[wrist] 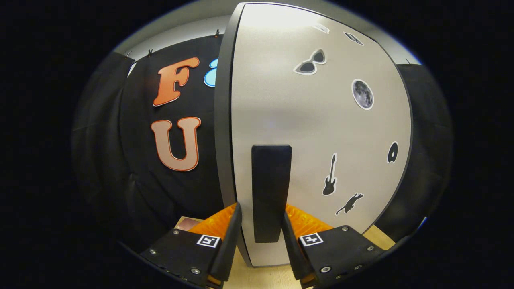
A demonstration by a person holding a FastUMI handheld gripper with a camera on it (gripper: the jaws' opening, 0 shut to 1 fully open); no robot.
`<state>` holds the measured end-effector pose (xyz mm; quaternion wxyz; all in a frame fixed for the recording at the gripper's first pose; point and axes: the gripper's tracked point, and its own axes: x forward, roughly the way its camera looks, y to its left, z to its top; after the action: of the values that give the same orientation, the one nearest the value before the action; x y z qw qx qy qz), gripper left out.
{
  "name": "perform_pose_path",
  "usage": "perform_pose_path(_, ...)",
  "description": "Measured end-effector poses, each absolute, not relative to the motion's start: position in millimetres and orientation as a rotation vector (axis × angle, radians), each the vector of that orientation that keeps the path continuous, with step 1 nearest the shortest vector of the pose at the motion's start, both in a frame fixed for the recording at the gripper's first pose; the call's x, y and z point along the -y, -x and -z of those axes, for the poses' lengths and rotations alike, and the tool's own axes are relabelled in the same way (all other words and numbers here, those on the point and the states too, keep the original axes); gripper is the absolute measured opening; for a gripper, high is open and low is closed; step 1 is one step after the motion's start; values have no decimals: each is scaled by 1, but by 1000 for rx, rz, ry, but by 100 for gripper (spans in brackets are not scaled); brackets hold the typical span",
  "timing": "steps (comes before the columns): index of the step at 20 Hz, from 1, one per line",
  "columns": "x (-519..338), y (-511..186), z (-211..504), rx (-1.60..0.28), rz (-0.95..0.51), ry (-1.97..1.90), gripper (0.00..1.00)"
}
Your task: Open the shoe cabinet door, grab the shoes and put them into the shoe cabinet, then close the shoe cabinet door.
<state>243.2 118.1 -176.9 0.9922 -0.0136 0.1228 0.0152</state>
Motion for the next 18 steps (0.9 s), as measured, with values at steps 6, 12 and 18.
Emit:
perform_pose_path(6, -115, -228, 175, -233, -81, 18, 31)
perform_pose_path(12, -88, -163, 172, -253, -151, 6, 28)
perform_pose_path(18, -43, -99, 167, -260, -163, -9, 28)
